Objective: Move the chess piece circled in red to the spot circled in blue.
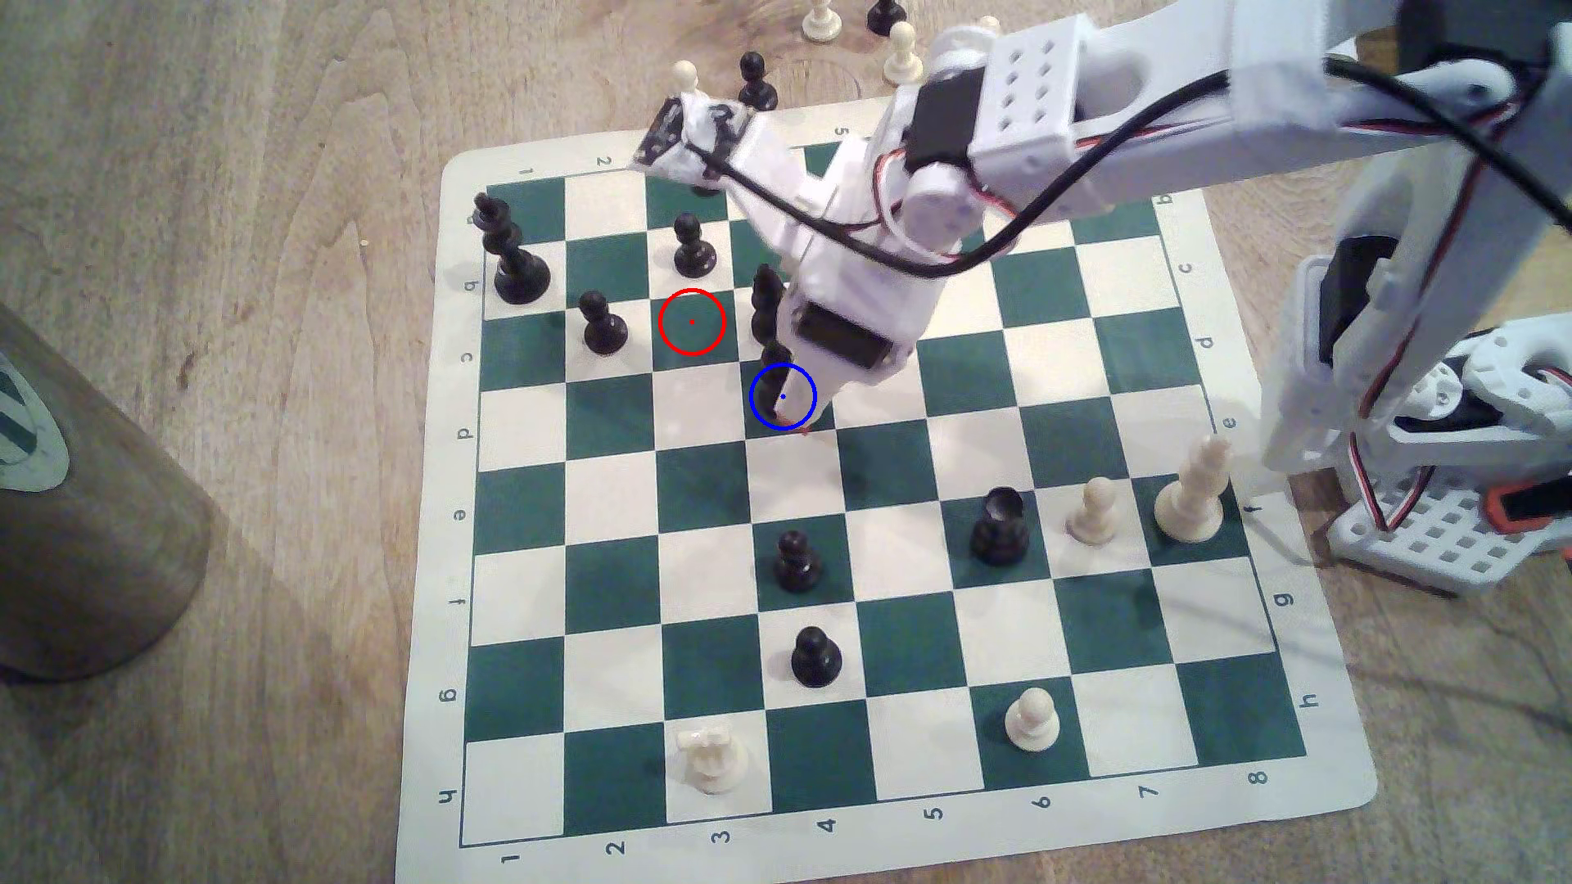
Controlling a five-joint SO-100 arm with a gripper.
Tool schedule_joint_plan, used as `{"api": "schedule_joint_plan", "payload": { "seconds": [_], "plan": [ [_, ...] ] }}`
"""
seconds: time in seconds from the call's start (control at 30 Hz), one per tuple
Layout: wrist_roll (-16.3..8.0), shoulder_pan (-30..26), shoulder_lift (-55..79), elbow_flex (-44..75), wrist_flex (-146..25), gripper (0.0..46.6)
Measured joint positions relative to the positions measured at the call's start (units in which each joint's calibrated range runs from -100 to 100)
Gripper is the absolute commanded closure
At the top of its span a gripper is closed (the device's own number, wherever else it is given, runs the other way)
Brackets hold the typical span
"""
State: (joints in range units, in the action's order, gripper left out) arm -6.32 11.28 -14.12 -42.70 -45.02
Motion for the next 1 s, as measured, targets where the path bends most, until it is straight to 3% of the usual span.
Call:
{"api": "schedule_joint_plan", "payload": {
  "seconds": [0.17, 0.33, 0.47, 0.63, 0.73, 1.0],
  "plan": [
    [0.7, -2.2, -6.8, -0.8, -8.1, 28.1],
    [0.6, -3.7, -14.9, -5.1, -11.3, 31.4],
    [0.6, -6.9, -23.4, -6.8, -16.5, 40.9],
    [-0.7, -10.9, -34.2, -8.2, -20.6, 46.4],
    [-2.2, -12.5, -42.2, -13.7, -17.5, 46.4],
    [-3.1, -12.8, -55.1, -28.4, -3.5, 46.4]
  ]
}}
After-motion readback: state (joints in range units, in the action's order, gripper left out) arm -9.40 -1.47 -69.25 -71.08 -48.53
